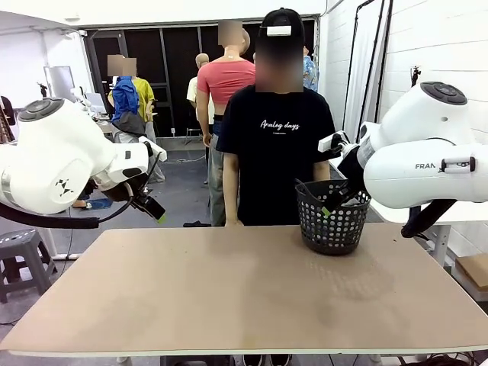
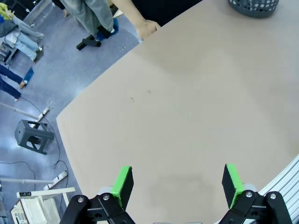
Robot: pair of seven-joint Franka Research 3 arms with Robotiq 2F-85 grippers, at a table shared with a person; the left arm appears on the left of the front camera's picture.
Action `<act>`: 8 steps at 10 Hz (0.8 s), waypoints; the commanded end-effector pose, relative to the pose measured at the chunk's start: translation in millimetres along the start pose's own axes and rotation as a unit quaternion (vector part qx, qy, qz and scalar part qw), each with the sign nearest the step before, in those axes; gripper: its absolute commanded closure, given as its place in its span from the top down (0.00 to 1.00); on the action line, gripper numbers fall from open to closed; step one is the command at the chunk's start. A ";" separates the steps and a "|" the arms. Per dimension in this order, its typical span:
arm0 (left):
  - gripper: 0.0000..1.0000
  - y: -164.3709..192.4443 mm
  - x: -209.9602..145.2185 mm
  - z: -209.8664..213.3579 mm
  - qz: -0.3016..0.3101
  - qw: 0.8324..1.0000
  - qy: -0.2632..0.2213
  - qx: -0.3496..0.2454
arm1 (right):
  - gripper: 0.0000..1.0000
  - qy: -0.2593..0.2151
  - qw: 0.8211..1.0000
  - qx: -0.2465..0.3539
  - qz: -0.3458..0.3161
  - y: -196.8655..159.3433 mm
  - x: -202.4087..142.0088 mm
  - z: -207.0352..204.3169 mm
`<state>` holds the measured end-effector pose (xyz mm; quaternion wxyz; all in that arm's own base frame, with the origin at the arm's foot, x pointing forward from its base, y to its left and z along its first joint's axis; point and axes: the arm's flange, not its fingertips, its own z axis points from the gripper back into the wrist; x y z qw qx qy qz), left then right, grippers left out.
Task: Fold the training pants.
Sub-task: Grab both ends of the Training pants handed by a person.
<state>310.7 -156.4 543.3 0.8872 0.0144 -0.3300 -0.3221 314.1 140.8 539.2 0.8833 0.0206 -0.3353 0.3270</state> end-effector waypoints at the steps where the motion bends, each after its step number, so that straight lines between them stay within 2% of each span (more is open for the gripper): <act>1: 1.00 -14.2 -7.1 9.2 0.007 1.000 0.007 0.011 | 1.00 0.002 1.000 0.010 0.010 -0.4 -3.9 3.7; 3: 1.00 -11.9 -6.4 10.3 0.021 0.999 0.021 0.045 | 1.00 0.001 1.000 0.014 0.007 2.7 -4.3 4.6; 4: 1.00 -7.8 0.0 10.3 -0.003 1.000 0.001 0.004 | 1.00 0.001 1.000 0.000 0.001 0.3 -0.7 3.6; 8: 1.00 -7.8 0.0 10.3 -0.003 1.000 0.001 0.004 | 1.00 0.001 1.000 0.000 0.001 0.3 -0.7 3.6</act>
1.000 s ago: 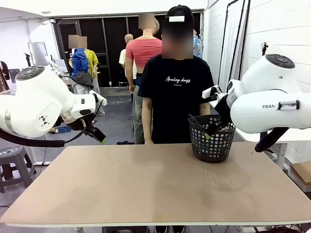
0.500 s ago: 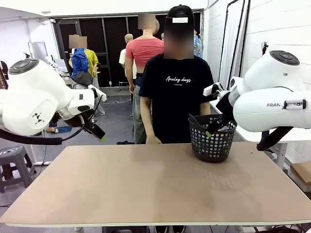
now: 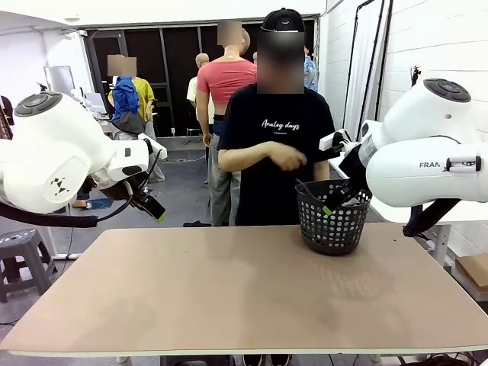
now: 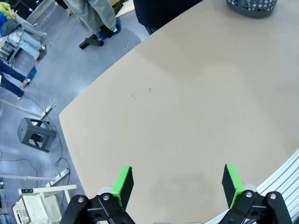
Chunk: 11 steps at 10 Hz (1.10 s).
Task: Fold the training pants.
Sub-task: Grab both ends of the Training pants handed by a person.
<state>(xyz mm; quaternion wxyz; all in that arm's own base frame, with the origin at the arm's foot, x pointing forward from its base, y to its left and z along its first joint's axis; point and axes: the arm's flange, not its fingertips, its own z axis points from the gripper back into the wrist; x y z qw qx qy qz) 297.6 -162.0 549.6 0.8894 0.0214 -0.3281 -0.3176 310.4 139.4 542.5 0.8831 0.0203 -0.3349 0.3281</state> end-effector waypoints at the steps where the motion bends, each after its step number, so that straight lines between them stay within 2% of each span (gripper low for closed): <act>1: 1.00 2.5 0.7 -1.5 -0.006 1.000 -0.004 -0.003 | 1.00 0.000 1.000 0.000 0.000 -0.3 0.1 -1.5; 11: 1.00 2.5 0.7 -1.5 -0.006 1.000 -0.004 -0.003 | 1.00 0.000 1.000 0.000 0.000 -0.3 0.1 -1.5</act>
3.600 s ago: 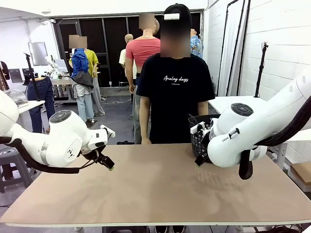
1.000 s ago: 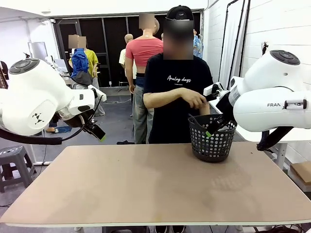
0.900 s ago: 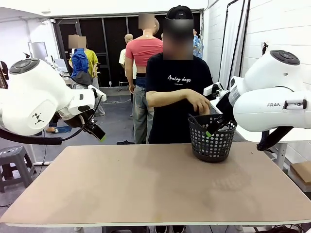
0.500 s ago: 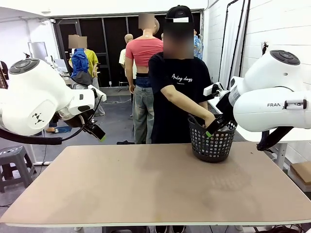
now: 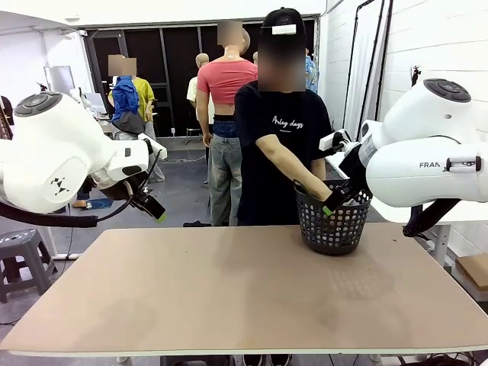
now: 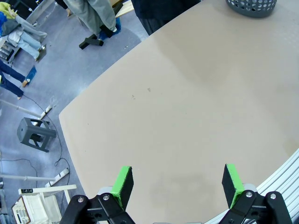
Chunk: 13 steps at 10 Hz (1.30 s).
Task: Fold the training pants.
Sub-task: Grab both ends of the Training pants handed by a person.
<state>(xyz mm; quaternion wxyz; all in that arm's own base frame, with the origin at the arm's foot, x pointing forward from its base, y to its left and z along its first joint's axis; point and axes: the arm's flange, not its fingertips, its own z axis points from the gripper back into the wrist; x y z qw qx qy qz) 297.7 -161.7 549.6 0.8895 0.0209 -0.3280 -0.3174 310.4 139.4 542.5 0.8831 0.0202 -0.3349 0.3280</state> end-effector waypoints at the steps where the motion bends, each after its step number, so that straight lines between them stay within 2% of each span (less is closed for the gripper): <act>1: 1.00 2.2 0.7 -1.4 -0.006 1.000 -0.004 -0.003 | 1.00 0.000 1.000 0.000 0.000 -0.2 0.1 -1.5; 13: 1.00 2.2 0.7 -1.4 -0.006 1.000 -0.004 -0.003 | 1.00 0.000 1.000 0.000 0.000 -0.2 0.1 -1.5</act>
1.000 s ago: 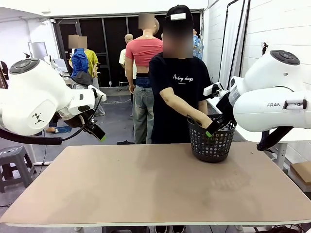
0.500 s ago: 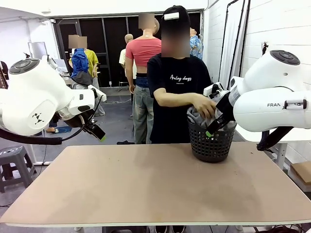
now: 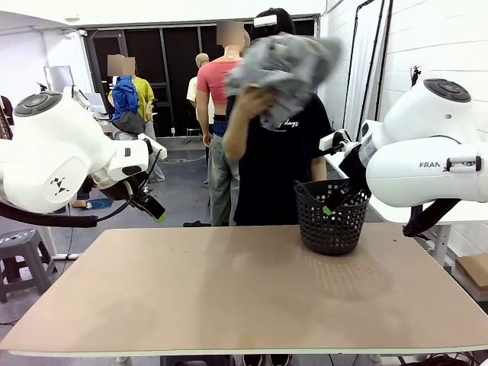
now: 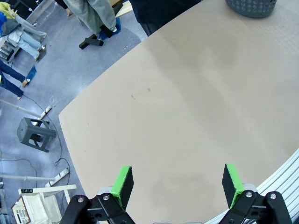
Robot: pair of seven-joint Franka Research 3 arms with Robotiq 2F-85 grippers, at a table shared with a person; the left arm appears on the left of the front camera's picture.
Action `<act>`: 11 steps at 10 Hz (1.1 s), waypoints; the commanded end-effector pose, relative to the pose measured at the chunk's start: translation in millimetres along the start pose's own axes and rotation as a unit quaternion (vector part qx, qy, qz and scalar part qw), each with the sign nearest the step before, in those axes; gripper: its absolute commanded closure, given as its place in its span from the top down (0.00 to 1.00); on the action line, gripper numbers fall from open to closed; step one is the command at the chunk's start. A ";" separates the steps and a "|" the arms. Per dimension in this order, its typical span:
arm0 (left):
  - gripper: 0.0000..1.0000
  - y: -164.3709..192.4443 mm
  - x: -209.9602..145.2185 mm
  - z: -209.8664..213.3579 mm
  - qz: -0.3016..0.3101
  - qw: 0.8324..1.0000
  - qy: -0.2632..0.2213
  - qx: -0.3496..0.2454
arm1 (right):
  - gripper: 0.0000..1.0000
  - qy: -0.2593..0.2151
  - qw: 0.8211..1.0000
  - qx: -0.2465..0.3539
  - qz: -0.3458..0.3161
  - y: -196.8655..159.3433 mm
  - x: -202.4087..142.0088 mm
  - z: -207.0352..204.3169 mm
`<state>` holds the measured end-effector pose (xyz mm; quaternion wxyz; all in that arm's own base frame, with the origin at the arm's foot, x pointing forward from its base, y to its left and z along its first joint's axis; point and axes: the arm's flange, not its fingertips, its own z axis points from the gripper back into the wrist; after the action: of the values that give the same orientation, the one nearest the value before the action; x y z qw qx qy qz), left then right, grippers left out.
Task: Fold the training pants.
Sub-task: Grab both ends of the Training pants handed by a person.
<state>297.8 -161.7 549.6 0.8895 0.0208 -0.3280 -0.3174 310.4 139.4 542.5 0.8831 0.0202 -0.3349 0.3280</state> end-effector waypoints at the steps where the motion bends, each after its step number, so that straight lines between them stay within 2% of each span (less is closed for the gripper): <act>1: 1.00 2.1 0.7 -1.4 -0.006 1.000 -0.004 -0.003 | 1.00 0.000 1.000 0.000 0.000 -0.2 0.1 -1.5; 11: 1.00 2.1 0.7 -1.4 -0.006 1.000 -0.004 -0.003 | 1.00 0.000 1.000 0.000 0.000 -0.2 0.1 -1.5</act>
<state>297.8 -161.6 549.6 0.8895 0.0207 -0.3280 -0.3174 310.4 139.4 542.5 0.8831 0.0202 -0.3349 0.3280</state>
